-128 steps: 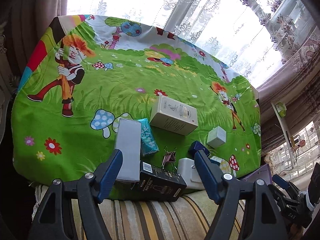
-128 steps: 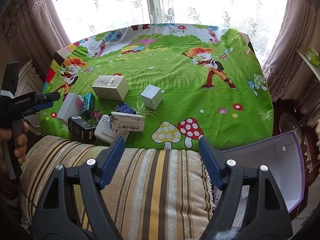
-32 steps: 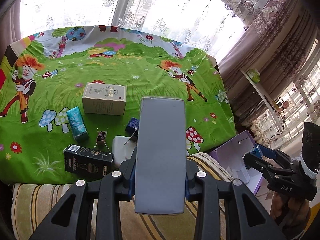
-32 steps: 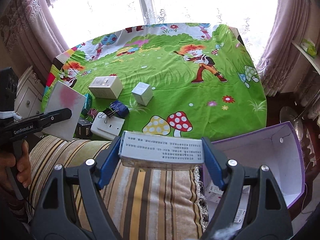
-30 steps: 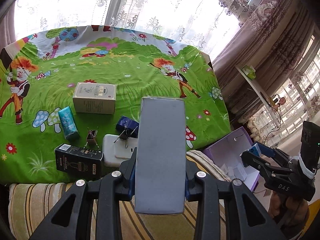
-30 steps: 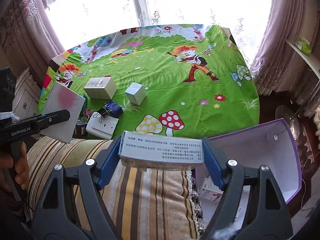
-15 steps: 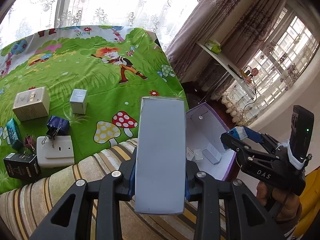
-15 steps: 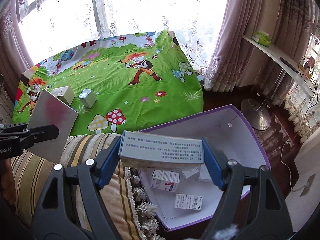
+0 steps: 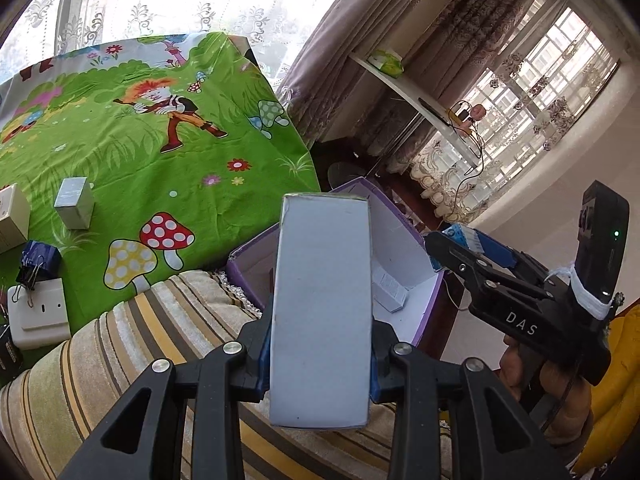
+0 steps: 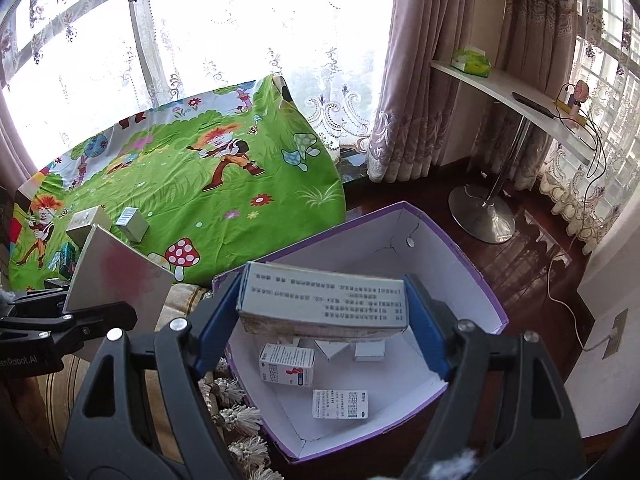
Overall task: Organize rigid objects
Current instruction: 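Carry both held boxes over the purple box and open both grippers, then return both open grippers to the remaining items on the bed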
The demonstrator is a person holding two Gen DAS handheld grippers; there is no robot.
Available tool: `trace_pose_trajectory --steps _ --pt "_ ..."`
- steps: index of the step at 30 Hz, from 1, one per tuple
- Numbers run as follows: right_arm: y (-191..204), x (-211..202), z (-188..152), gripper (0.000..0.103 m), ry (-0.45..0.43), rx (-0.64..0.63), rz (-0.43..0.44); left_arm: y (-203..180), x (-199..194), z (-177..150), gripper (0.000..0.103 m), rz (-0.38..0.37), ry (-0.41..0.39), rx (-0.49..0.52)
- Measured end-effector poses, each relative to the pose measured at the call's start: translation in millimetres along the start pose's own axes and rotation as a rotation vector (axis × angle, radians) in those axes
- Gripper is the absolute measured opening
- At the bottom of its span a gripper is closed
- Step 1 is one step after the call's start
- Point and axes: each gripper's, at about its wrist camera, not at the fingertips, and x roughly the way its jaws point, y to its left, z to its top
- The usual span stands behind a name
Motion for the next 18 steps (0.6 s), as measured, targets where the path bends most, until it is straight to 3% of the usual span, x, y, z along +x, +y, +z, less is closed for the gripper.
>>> trace_pose_trajectory --steps 3,10,18 --pt "-6.6 0.0 0.4 0.086 -0.002 0.018 -0.022 -6.5 4.3 1.0 0.036 -0.016 0.007 0.012" --pt "-12.3 -4.3 1.6 0.088 -0.020 0.043 -0.014 -10.6 4.4 2.3 0.048 -0.034 0.016 0.015" --pt "-10.1 -8.9 3.8 0.088 -0.033 0.043 -0.010 -6.9 -1.5 2.4 0.048 -0.028 0.002 0.005"
